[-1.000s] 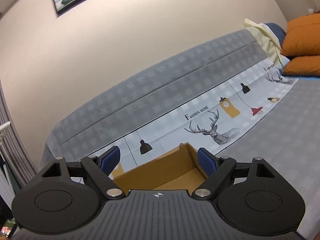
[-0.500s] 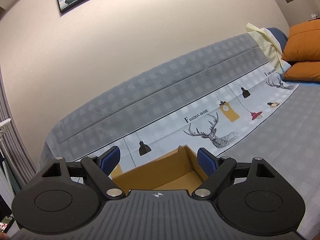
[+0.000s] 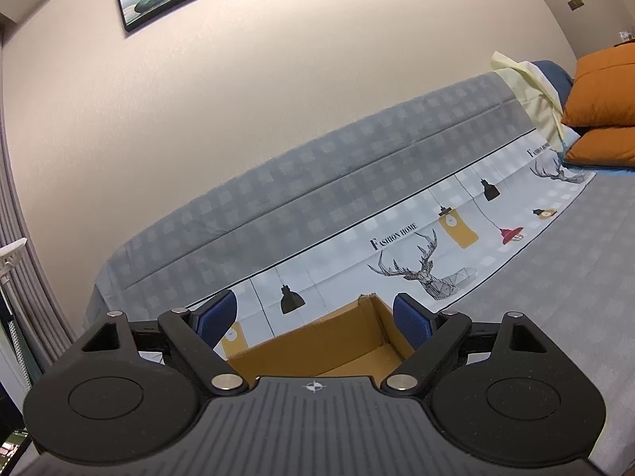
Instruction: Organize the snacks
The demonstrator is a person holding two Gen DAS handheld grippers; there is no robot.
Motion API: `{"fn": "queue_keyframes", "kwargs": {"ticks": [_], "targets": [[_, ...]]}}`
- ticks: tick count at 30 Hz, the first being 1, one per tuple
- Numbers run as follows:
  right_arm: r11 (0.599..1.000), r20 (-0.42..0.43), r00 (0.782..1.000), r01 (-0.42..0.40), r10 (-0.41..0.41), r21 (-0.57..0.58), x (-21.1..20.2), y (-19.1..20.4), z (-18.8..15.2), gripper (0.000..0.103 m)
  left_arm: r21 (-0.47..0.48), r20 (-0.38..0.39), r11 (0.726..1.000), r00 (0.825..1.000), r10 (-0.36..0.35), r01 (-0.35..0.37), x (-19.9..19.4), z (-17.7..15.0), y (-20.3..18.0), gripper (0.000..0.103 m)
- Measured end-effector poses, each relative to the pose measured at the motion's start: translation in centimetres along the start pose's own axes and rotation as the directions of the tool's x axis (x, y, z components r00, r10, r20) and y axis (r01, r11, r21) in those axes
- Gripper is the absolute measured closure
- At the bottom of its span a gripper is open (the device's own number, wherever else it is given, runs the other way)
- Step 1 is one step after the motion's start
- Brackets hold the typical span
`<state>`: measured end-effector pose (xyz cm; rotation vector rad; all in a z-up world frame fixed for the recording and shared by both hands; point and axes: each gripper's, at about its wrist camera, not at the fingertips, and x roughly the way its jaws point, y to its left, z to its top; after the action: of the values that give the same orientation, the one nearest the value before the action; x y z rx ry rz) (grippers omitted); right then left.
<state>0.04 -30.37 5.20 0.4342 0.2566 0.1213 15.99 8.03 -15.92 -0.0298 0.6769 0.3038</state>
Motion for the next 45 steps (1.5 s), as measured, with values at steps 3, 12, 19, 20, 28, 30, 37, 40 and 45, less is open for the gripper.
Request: {"fn": "queue_keyframes", "kwargs": {"ticks": [3,12,19,20,28,30,37,40,45], "targets": [[1.0,-0.004,1.0,-0.004,0.004,-0.023,0.1,0.4,0.1,0.015,-0.001,0.001,1.0,1.0,0.003,-0.003,0.0,0.0,-0.1,0.0],[0.997,-0.026,1.0,-0.006,0.004,-0.077,1.1,1.8,0.0,0.014,-0.033,-0.09,0.997,0.994,-0.066,0.063,-2.4,1.2,0.4,0.0],[0.997,-0.029,0.999,-0.014,0.012,-0.07,1.6,3.2,-0.5,0.014,-0.031,0.232,0.994,0.968,-0.093,0.103,-15.6,5.7,2.5,0.0],[0.997,-0.031,0.999,-0.02,0.018,-0.073,1.6,3.6,-0.7,0.014,-0.048,0.247,0.991,0.962,-0.112,0.128,-16.9,5.6,3.4,0.0],[0.983,-0.104,0.994,-0.062,0.044,-0.171,1.9,8.0,-2.7,0.027,-0.275,-0.009,0.961,0.999,-0.046,0.042,-14.9,0.0,8.9,0.076],[0.971,-0.153,0.986,-0.104,0.072,-0.216,2.3,9.5,-3.3,0.066,-0.334,-0.055,0.942,0.998,-0.01,-0.009,-13.8,-0.3,9.8,0.078],[0.935,-0.358,0.925,-0.235,0.13,-0.267,7.3,16.6,-5.8,0.074,-0.451,-0.128,0.882,0.988,0.085,-0.134,-11.6,-0.9,12.3,0.061],[0.923,-0.472,0.873,-0.277,0.125,-0.268,12.0,20.0,-7.1,0.063,-0.449,-0.142,0.879,0.984,0.105,-0.159,-10.7,-1.0,12.2,0.05],[0.853,-0.674,0.732,-0.412,0.101,-0.32,19.9,25.9,-12.1,0.041,-0.492,-0.199,0.853,0.976,0.084,-0.174,-9.6,-1.3,13.1,0.048]]}}
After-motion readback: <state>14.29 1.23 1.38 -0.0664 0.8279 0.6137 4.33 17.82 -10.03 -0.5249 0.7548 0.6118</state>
